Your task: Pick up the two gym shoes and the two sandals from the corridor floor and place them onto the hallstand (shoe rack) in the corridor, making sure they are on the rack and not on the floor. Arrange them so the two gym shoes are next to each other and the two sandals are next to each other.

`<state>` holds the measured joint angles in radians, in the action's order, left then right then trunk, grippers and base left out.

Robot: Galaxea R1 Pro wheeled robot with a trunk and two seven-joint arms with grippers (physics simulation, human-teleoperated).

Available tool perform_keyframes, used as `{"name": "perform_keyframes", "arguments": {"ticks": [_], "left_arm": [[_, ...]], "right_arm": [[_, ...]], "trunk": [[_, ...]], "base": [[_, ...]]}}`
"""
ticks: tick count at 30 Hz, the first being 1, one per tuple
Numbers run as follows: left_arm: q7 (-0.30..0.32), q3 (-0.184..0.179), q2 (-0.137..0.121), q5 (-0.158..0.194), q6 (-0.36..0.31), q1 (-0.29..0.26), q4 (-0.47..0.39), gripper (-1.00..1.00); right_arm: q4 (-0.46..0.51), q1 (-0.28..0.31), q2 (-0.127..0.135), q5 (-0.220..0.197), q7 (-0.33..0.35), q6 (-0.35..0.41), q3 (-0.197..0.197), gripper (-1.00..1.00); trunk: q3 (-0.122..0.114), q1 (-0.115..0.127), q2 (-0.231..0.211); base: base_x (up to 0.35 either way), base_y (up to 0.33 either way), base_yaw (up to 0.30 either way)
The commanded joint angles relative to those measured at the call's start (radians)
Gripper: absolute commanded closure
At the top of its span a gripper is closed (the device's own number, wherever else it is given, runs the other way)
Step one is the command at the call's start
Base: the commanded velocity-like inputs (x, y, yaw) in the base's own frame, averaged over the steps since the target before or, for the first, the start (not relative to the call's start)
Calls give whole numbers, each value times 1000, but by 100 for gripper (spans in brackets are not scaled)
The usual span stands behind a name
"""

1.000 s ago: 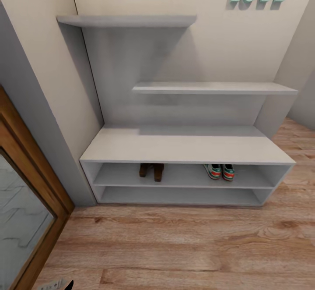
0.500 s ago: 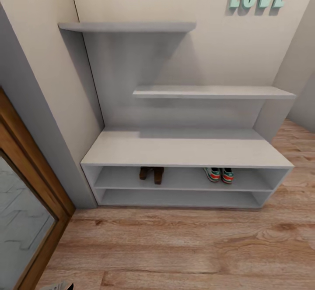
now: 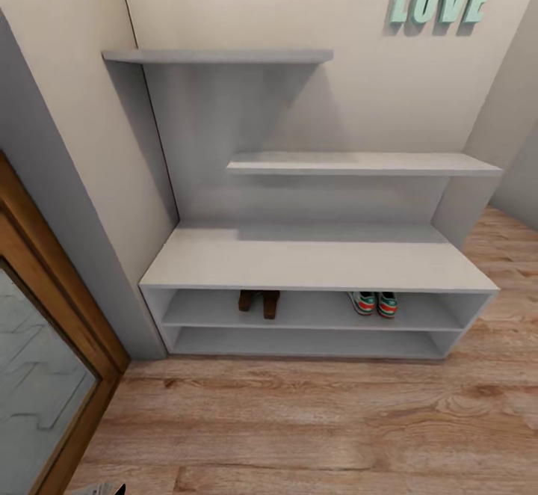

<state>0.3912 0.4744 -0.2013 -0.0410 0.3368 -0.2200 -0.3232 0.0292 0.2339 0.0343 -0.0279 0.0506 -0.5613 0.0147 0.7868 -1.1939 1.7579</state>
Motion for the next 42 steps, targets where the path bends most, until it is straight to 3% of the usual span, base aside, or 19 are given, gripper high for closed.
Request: {"name": "perform_keyframes", "arguments": {"ticks": [1, 20, 42], "left_arm": [[8, 8, 0, -5, 2, -1, 1, -100], [8, 10, 0, -3, 4, -1, 1, -100], [18, 14, 0, 6, 5, -1, -1, -100]], "right_arm": [[-1, 1, -1, -3, 5, -3, 0, -100], [0, 0, -4, -3, 5, -3, 0, -100], [0, 0, -4, -3, 4, -3, 1, -100]], "trunk": [[-2, 4, -7], [-62, 77, -140], [-62, 77, -140]], "base": [[0, 0, 0], [0, 0, 0], [0, 0, 0]]}}
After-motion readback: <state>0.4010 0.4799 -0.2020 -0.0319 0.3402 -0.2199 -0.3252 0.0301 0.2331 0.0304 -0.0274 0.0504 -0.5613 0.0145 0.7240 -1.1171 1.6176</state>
